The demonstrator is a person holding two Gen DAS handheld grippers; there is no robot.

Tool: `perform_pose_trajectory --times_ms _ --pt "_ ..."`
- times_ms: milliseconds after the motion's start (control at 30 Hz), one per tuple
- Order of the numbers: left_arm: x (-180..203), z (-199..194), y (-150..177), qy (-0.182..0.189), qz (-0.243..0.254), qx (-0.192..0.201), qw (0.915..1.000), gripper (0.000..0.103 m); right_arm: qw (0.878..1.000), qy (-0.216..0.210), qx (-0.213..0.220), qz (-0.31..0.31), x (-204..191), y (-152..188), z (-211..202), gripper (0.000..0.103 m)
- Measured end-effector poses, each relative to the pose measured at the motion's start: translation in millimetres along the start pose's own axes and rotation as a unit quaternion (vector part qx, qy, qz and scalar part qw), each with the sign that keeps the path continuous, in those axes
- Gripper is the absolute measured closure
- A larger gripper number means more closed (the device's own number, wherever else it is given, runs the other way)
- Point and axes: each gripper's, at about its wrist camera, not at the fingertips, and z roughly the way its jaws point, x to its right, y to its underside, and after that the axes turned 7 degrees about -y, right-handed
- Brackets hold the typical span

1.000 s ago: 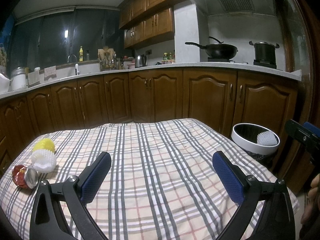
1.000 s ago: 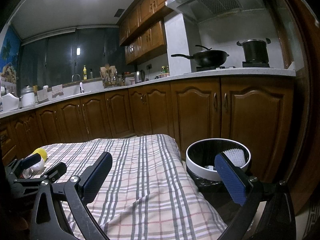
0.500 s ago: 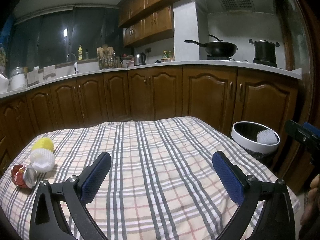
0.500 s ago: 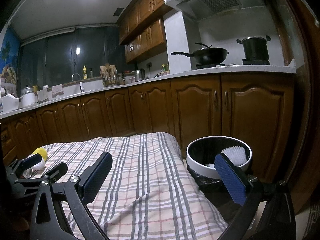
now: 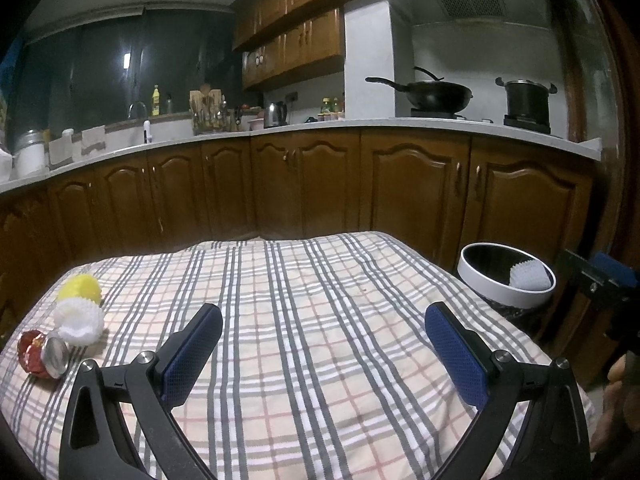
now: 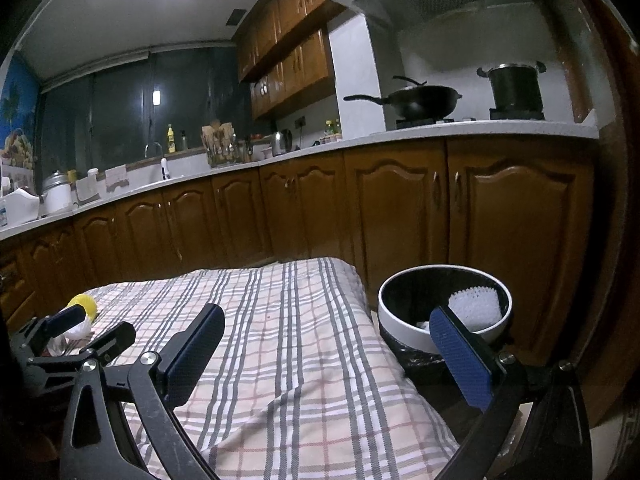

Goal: Collect trash

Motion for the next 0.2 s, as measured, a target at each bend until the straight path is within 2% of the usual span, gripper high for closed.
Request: perform_pose_trajectory --times_ms 200 --pt "-3.5 5.4 -3.8 0.005 -0.004 -0.014 0.9999 0.001 1.000 -0.003 -0.011 0.005 0.4 -1.2 5.1 0.000"
